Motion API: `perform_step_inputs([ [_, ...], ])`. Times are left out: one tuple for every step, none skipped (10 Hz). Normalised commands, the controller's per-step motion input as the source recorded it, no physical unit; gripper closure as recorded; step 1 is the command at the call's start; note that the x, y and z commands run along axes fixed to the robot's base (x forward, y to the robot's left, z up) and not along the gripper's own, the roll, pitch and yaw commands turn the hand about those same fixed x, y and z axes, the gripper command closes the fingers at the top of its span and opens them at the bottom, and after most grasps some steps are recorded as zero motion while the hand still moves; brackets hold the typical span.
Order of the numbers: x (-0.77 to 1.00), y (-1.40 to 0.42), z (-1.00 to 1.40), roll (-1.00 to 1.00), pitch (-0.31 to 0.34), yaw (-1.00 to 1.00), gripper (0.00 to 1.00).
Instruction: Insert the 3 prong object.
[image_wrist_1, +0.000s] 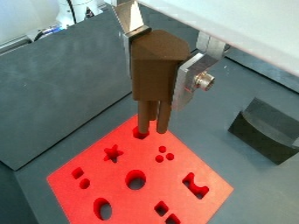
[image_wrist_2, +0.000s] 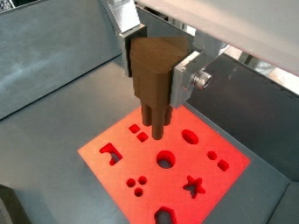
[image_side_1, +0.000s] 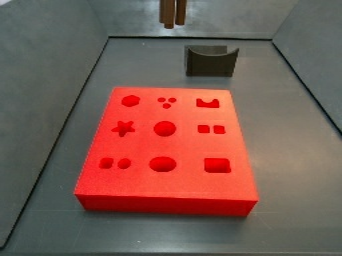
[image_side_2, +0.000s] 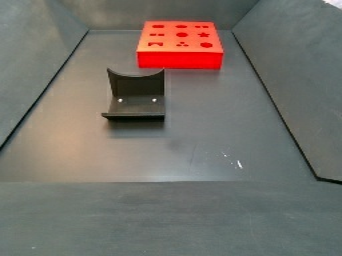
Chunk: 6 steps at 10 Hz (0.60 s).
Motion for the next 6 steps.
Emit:
perform_step_inputs([
  [0.00,0.00,-0.08,0.00,0.000,0.00,1.00],
  [0.18,0.17,-0.11,0.07,0.000,0.23,1.00],
  [0.29,0.09,-0.24,0.17,-0.041,0.59,1.00],
  [0.11,0.00,-0.23,0.16,-0.076,0.77,1.00],
  [0.13,0.00,-0.21,0.20,-0.090,0.71,1.00],
  [0.11,0.01,-0.24,0.22,-0.097,0.70,1.00],
])
